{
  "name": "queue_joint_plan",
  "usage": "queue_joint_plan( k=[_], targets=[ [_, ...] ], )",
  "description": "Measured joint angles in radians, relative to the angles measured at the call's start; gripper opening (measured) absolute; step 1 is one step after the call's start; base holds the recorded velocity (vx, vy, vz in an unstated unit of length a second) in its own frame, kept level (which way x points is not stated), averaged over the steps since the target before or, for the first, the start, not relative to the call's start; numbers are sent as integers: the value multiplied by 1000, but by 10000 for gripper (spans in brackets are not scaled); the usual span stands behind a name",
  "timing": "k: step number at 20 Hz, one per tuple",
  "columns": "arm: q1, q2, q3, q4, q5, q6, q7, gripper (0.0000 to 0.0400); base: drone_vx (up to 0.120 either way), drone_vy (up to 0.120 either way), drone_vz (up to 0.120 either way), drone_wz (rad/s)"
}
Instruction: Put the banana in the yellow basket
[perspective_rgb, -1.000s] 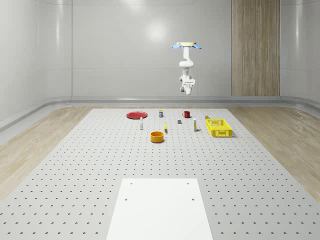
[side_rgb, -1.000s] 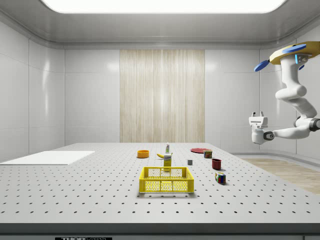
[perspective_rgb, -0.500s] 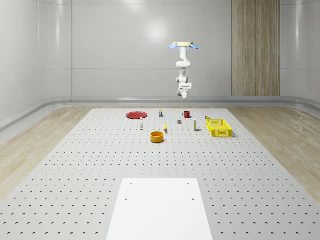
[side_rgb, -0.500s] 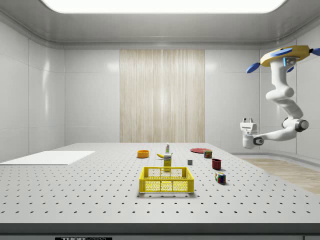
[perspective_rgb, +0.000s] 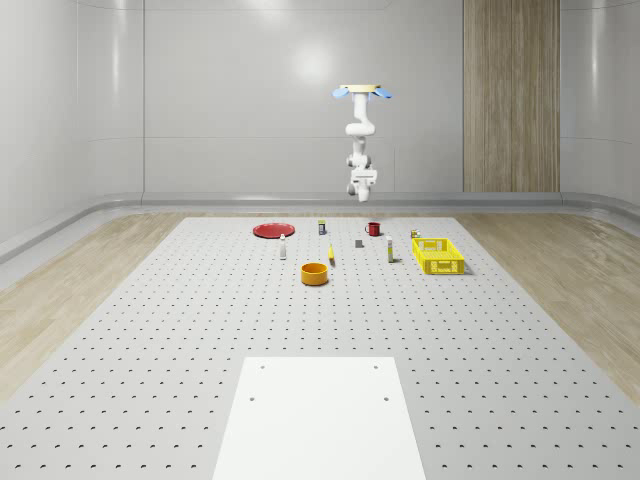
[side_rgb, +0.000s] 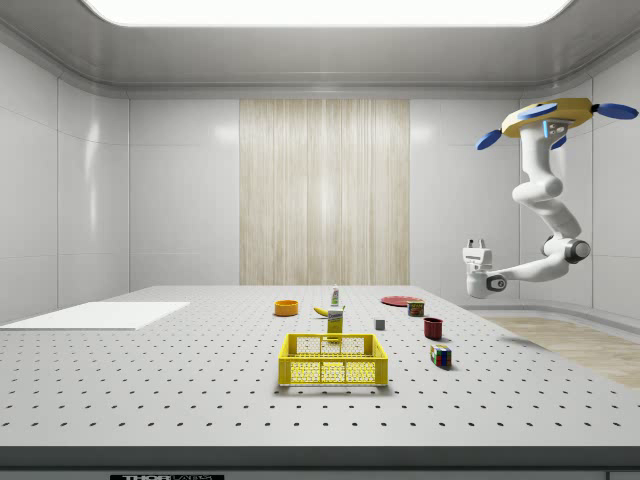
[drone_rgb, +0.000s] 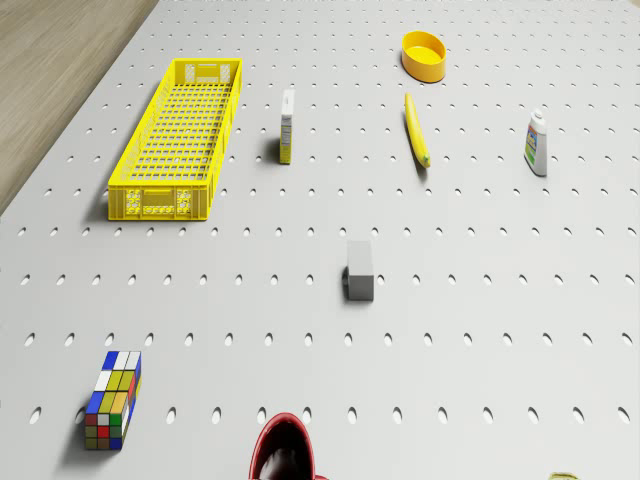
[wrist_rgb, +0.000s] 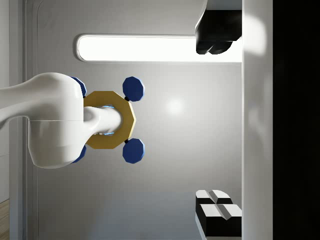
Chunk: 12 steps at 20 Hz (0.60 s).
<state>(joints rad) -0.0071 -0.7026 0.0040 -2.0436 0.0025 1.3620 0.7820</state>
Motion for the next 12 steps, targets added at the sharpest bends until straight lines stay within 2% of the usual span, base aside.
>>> queue_joint_plan(
  k=[12],
  targets=[
    [-1, -4, 1, -2, 0, 6, 0, 400, 120, -120, 0, 0]
  ],
)
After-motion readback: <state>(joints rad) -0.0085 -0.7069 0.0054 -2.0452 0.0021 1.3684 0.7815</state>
